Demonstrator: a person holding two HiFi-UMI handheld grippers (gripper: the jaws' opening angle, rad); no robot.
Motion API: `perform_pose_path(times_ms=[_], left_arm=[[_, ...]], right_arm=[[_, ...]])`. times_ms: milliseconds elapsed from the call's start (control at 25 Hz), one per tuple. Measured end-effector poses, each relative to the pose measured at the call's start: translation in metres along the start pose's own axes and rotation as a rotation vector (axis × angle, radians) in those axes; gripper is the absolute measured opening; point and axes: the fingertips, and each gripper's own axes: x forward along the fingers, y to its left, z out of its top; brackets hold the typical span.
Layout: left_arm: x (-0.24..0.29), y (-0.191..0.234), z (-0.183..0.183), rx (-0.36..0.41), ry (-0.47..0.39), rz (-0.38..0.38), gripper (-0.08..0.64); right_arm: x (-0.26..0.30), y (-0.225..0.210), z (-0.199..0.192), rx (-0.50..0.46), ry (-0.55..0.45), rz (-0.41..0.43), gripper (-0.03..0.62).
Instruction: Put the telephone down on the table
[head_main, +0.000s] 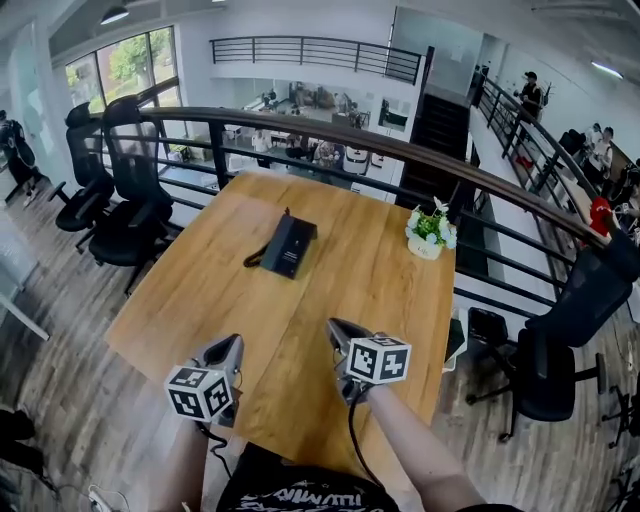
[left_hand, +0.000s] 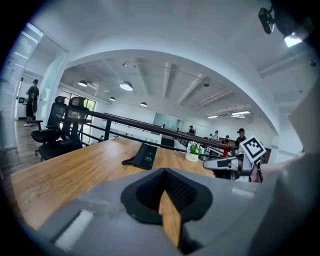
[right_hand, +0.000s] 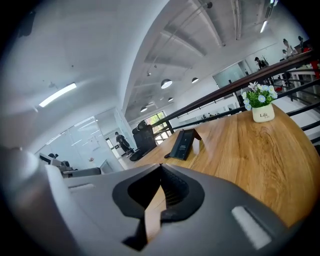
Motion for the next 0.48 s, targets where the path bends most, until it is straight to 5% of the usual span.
perform_pose_path(times_ms=[480], left_arm=[[-0.080, -0.085, -0.070, -0.116, -0.046, 0.104, 0.002]], right_arm=[[-0.103, 0.010, -0.065, -0.005, 0.046, 0.129, -0.002]])
